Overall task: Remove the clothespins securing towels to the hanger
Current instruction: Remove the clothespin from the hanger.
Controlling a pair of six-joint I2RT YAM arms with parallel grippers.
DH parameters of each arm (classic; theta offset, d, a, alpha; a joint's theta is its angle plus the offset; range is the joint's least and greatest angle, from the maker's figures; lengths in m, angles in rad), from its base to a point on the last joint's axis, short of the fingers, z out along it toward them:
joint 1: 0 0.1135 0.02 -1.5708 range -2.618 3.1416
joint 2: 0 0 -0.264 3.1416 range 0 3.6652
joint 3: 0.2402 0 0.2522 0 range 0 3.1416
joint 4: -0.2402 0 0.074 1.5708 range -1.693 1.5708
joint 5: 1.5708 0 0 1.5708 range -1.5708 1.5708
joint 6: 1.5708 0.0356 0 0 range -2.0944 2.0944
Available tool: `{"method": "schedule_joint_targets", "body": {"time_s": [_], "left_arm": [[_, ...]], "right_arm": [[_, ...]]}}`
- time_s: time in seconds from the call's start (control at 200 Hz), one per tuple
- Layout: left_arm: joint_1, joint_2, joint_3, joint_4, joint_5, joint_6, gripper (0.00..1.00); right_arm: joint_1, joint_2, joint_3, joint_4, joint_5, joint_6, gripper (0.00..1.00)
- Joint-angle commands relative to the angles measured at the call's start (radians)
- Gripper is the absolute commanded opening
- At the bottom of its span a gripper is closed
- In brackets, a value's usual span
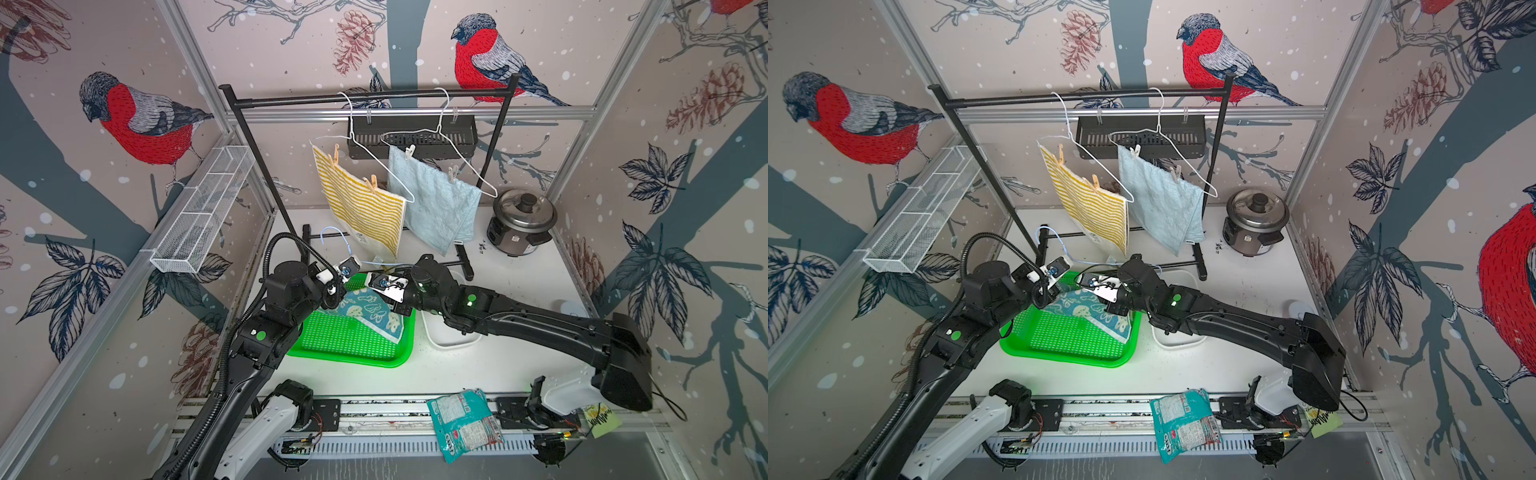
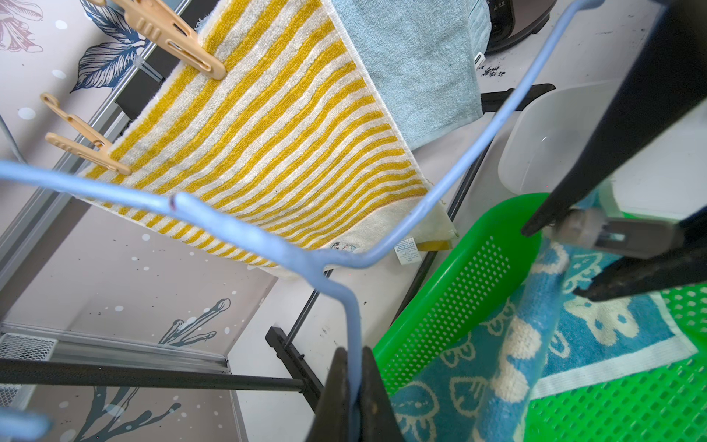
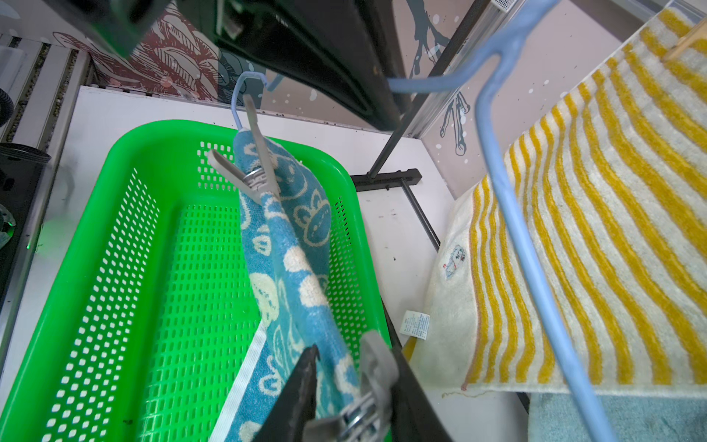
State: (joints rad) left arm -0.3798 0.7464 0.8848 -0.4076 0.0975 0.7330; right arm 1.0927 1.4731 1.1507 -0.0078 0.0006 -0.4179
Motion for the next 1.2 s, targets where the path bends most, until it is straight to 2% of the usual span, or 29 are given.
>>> {"method": "schedule_joint_targets", "body": {"time_s": [0.0,0.39,0.685,0.84,1.026,1.196], "left_arm": [[0.001,0.000,0.009,0.023,0.004,0.002,0.00],[0.001,0.006,0.012,0.024,0.013,-0.001,0.00],[0.001,0.019,0.015,0.024,0.018,-0.012,0.00],[-0.004,0.033,0.026,0.022,0.019,-0.020,0.00],[-0.024,0.045,0.032,0.024,-0.004,-0.021,0.00],[-0.042,0.048,0.030,0.026,-0.031,-0.021,0.00]], "right_arm": [[0.001,-0.003,0.007,0.015,0.006,0.001,0.25],[0.002,-0.002,0.004,0.046,-0.007,0.026,0.12],[0.008,0.003,0.015,0.088,-0.029,0.077,0.11],[0.017,0.024,0.048,0.089,0.012,0.095,0.10],[0.021,0.048,0.097,0.084,0.054,0.114,0.05],[0.022,0.040,0.087,0.085,0.071,0.114,0.04]]}}
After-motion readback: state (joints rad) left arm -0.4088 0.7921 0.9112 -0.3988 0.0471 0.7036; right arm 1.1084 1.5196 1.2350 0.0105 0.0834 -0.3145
